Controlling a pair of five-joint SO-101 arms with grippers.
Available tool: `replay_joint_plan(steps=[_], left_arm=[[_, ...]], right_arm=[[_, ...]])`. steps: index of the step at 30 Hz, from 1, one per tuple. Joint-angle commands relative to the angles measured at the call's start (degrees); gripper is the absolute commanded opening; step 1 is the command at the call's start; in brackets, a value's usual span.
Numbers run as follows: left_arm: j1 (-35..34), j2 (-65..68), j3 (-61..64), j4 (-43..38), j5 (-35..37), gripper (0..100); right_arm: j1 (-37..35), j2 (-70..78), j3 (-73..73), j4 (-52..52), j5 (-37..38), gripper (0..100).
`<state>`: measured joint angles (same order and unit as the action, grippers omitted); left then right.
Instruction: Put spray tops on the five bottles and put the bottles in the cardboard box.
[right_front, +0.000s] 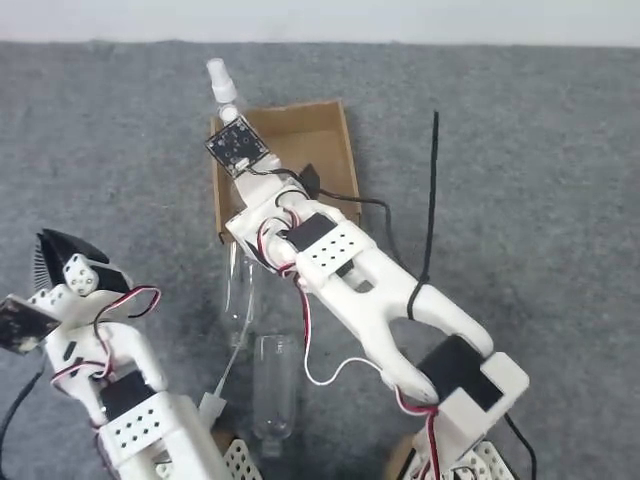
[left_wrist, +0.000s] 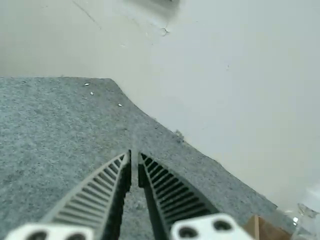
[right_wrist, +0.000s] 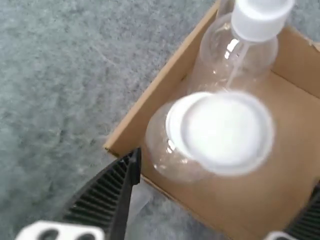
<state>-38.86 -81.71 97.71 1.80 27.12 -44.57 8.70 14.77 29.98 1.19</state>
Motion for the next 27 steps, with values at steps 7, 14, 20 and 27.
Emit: replay_joint_plan(steps=[7, 14, 20, 27], left_arm=[[-0.09, -0.7, -0.75, -1.41, -0.44, 1], [-0.09, -0.7, -0.75, -1.41, -0.44, 1], [-0.09, -0.7, -0.75, -1.41, -0.44, 1], [-0.09, -0.7, -0.75, -1.41, -0.44, 1]], right_arm=[[0.22, -12.62, -3.69, 13.14, -0.26, 44.3], [0.22, -14.99, -3.69, 19.56, -0.35, 44.3], [-0.13, -14.99, -3.78, 24.75, -0.35, 44.3], [-0.22, -15.08, -4.13, 28.7, -6.51, 44.3]])
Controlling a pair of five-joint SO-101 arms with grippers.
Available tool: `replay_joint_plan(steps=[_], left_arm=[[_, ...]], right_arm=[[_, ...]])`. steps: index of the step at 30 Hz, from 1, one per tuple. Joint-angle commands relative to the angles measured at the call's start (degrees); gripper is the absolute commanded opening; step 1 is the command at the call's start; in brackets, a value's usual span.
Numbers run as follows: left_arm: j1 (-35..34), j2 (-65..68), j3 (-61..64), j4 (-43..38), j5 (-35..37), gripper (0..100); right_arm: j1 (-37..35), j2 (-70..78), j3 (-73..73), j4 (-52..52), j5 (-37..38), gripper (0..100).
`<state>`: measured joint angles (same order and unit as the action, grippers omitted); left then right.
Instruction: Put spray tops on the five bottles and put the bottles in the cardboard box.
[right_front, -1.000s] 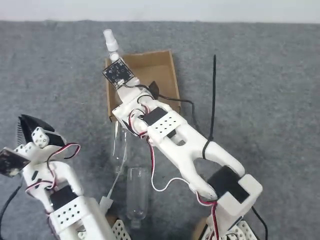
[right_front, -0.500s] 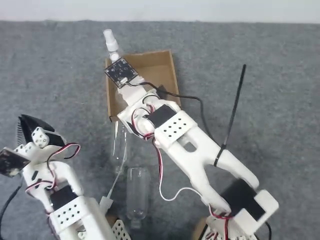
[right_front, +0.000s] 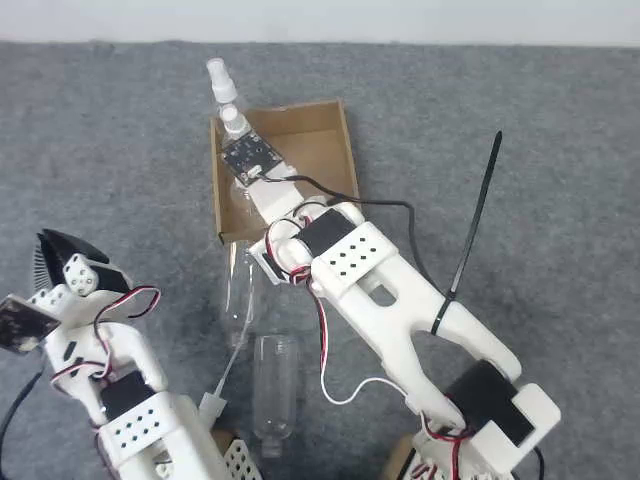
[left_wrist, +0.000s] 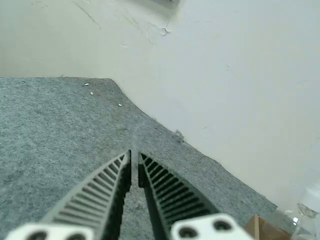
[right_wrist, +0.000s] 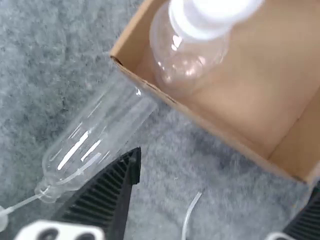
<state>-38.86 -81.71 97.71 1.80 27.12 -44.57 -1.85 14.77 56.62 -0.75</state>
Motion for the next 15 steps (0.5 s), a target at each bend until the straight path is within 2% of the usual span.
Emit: replay_joint_plan(steps=[1, 9, 15], left_arm=[[-0.09, -0.62, -0.75, -1.41, -0.44, 1], [-0.26, -0.53, -0.75, -1.41, -0.44, 1], [-0.26, -0.53, -0.75, -1.41, -0.44, 1]], right_arm=[[-0.22, -4.53, -4.48, 2.51, -5.89, 44.3], [-3.3, -4.53, -8.7, 12.35, -12.66, 44.3], [-7.87, -4.53, -8.7, 15.43, -20.66, 44.3]])
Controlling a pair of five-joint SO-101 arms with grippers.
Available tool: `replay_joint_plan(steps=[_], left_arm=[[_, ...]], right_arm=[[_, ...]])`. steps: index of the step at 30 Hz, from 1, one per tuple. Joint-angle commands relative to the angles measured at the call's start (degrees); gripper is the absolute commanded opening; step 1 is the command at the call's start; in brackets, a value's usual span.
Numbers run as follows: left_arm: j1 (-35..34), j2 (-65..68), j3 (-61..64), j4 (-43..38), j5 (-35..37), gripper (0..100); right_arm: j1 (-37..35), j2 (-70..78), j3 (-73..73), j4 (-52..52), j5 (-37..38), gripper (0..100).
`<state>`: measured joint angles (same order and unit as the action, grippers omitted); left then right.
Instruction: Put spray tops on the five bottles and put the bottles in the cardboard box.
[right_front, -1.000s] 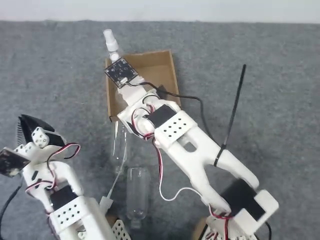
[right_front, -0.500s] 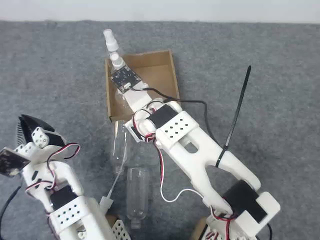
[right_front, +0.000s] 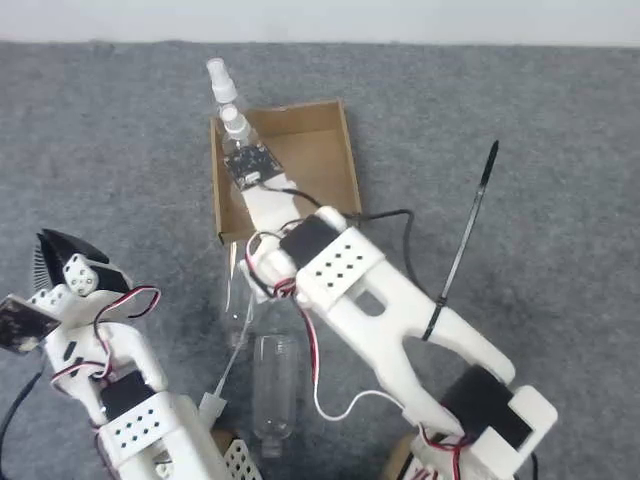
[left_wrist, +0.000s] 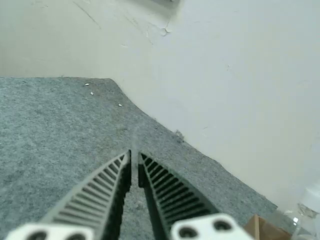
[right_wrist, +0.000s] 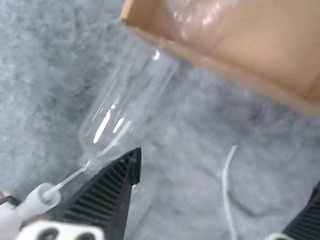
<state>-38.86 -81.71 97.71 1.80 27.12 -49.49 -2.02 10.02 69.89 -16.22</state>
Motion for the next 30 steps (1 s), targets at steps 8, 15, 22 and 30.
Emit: replay_joint_plan(steps=[8, 15, 22, 30], left_arm=[[-0.26, -0.44, -0.75, -1.41, -0.44, 1], [-0.26, -0.44, -0.75, -1.41, -0.44, 1], [-0.26, -0.44, -0.75, -1.41, -0.44, 1], [-0.18, -0.44, -0.75, -1.41, -0.44, 1]], right_arm=[[-6.9, -4.35, -3.87, 2.86, -16.44, 44.3], [-10.42, -4.18, -3.78, 5.58, -27.08, 44.3], [-13.32, -3.74, -3.78, 5.58, -33.58, 44.4], [-13.32, -3.82, 1.14, 2.59, -33.67, 44.4]])
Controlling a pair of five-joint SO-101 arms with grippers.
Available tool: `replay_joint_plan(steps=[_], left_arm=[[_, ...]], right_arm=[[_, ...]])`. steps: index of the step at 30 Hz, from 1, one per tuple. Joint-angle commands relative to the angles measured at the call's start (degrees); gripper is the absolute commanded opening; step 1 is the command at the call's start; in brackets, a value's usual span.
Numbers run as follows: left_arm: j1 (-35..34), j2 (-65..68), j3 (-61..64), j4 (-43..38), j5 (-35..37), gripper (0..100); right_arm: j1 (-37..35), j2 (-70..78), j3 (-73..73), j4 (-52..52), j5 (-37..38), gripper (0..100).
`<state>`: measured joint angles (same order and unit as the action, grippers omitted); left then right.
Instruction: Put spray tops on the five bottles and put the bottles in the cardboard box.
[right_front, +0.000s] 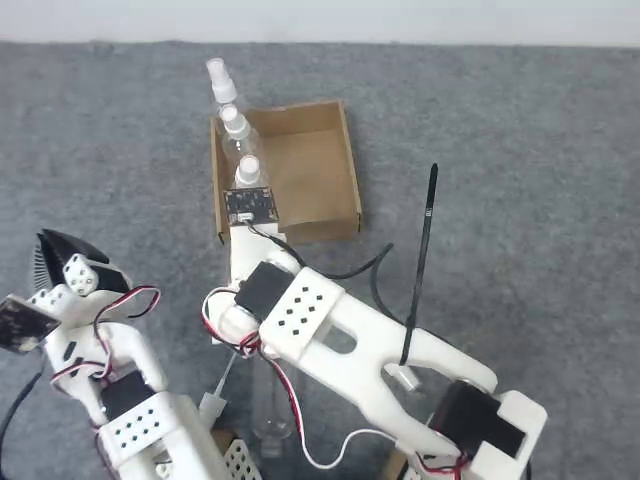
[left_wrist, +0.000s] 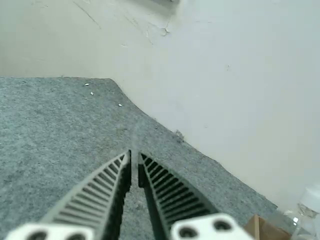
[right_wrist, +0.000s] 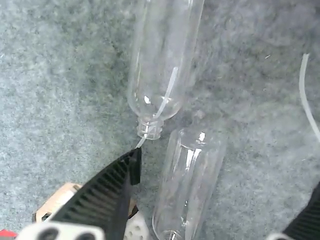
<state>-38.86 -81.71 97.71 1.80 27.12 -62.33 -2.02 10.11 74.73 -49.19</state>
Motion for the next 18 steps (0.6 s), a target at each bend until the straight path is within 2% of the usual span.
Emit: replay_joint_plan(steps=[1, 9, 18], left_arm=[[-0.18, -0.44, -0.75, -1.41, -0.44, 1], [-0.09, -0.35, -0.75, -1.41, -0.44, 1], [-0.26, -0.35, -0.75, -1.32, -0.44, 1]], right_arm=[[-0.48, -4.09, 2.2, -3.47, -0.7, 44.4], [-0.48, -3.82, 8.18, -11.82, -6.33, 44.3], [-0.4, -3.74, 12.13, -17.36, -6.68, 44.3]])
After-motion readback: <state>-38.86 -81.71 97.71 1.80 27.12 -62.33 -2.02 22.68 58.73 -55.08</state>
